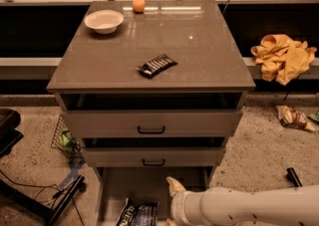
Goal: Pick blue chip bag from bottom drawer and place on counter
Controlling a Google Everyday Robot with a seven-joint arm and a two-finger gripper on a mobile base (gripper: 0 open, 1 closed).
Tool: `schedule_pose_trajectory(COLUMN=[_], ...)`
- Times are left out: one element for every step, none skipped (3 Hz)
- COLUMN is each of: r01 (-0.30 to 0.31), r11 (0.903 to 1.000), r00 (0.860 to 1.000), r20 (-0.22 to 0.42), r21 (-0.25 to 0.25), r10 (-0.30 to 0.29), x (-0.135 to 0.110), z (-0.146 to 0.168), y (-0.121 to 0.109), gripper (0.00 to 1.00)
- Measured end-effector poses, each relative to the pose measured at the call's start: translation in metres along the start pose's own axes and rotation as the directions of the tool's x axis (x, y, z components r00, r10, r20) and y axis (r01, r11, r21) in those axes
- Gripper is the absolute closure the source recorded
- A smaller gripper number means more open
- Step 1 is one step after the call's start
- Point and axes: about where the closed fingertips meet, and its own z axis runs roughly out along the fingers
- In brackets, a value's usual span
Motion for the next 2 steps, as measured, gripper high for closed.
schedule_pose_trajectory(r01=[-0.051, -0.06], r11=[0.997, 0.9972], r00=[0.997, 0.996], r20=[0.068, 0.072], r21=[0.058, 0.044], r10=[0.047, 0.057], x=[0.0326, 0.0338], z=[0.1094, 0.1188], y=[-0.0027, 0.0029], gripper=[0.0, 0.0])
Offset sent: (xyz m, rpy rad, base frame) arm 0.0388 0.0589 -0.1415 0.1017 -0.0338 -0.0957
